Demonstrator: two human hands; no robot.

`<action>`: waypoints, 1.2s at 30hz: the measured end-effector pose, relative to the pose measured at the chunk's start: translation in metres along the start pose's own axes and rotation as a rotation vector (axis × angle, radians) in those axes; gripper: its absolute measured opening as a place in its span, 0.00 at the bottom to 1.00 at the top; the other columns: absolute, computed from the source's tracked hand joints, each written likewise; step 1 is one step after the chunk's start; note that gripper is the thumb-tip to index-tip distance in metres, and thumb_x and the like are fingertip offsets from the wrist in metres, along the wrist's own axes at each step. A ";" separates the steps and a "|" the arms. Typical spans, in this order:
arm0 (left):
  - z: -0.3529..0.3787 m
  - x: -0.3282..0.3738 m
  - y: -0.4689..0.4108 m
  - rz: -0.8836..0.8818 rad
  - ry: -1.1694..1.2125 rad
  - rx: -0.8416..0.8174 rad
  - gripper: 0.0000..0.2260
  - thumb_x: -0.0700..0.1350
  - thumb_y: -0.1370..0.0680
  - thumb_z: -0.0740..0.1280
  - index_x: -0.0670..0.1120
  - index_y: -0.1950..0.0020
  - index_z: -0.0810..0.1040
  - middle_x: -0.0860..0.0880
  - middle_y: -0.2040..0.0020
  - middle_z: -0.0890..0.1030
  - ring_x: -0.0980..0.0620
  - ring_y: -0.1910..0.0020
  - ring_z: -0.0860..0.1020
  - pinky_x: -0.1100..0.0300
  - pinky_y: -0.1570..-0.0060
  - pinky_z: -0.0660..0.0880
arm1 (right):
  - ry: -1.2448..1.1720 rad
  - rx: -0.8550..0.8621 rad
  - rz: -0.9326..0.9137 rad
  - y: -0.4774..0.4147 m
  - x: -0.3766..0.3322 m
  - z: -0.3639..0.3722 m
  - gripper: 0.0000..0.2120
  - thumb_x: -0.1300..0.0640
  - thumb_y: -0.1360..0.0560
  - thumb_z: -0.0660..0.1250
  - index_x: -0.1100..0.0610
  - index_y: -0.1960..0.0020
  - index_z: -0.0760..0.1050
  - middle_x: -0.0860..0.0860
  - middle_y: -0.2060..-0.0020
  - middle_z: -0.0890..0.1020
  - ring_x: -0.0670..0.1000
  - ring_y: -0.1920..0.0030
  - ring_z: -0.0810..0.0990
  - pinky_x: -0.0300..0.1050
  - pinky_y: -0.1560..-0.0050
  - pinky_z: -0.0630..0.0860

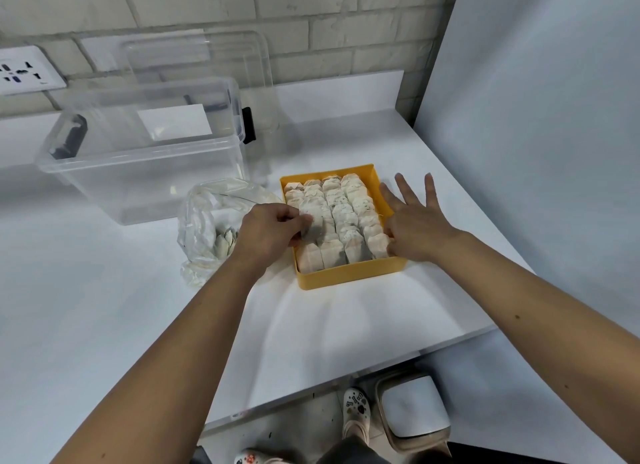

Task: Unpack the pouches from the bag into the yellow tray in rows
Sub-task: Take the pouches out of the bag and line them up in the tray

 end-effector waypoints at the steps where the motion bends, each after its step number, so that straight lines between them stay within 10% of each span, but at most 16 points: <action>1: 0.000 0.000 0.000 -0.001 0.002 -0.001 0.07 0.45 0.26 0.75 0.42 0.61 0.84 0.42 0.59 0.84 0.41 0.57 0.84 0.45 0.47 0.81 | -0.014 0.007 -0.004 0.001 0.000 -0.002 0.08 0.48 0.24 0.64 0.50 0.53 0.79 0.53 0.21 0.44 0.59 0.23 0.33 0.71 0.31 0.30; 12: 0.002 0.003 0.001 0.009 -0.015 -0.037 0.06 0.47 0.26 0.75 0.47 0.62 0.84 0.43 0.59 0.84 0.39 0.53 0.83 0.43 0.45 0.80 | -0.132 0.083 0.042 -0.001 0.003 -0.011 0.10 0.42 0.25 0.66 0.47 0.53 0.80 0.53 0.21 0.51 0.57 0.21 0.40 0.70 0.29 0.33; 17: 0.012 0.021 0.005 0.089 -0.059 -0.097 0.08 0.47 0.24 0.72 0.47 0.61 0.84 0.44 0.60 0.83 0.42 0.57 0.82 0.46 0.49 0.81 | -0.642 0.283 -0.002 0.009 0.007 -0.053 0.15 0.44 0.27 0.71 0.44 0.41 0.77 0.49 0.24 0.63 0.52 0.22 0.50 0.65 0.27 0.38; 23: 0.042 0.038 0.012 0.085 0.056 -0.191 0.02 0.44 0.24 0.74 0.49 0.57 0.83 0.51 0.61 0.84 0.49 0.58 0.83 0.51 0.54 0.82 | -0.867 0.320 -0.089 0.016 0.001 -0.084 0.10 0.47 0.29 0.74 0.49 0.50 0.81 0.41 0.52 0.83 0.43 0.48 0.79 0.49 0.34 0.65; 27: 0.048 0.034 0.013 0.112 -0.010 -0.191 0.02 0.44 0.25 0.74 0.51 0.56 0.84 0.53 0.57 0.86 0.53 0.58 0.84 0.57 0.52 0.80 | -0.819 0.273 -0.053 0.021 0.016 -0.069 0.06 0.47 0.28 0.73 0.49 0.55 0.80 0.45 0.51 0.82 0.47 0.48 0.77 0.50 0.39 0.69; 36: 0.089 0.040 0.000 0.304 -0.838 -0.128 0.09 0.57 0.24 0.68 0.58 0.47 0.84 0.52 0.47 0.82 0.48 0.43 0.76 0.49 0.41 0.72 | -0.481 -0.022 -0.045 0.017 0.019 -0.014 0.04 0.45 0.25 0.69 0.43 0.56 0.76 0.47 0.22 0.59 0.51 0.21 0.48 0.66 0.26 0.37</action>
Point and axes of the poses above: each hand's wrist, its own y-axis away from the middle knuckle, its own z-axis out of the palm, x = y × z, the point moved 10 cm from there along -y, towards the middle knuckle
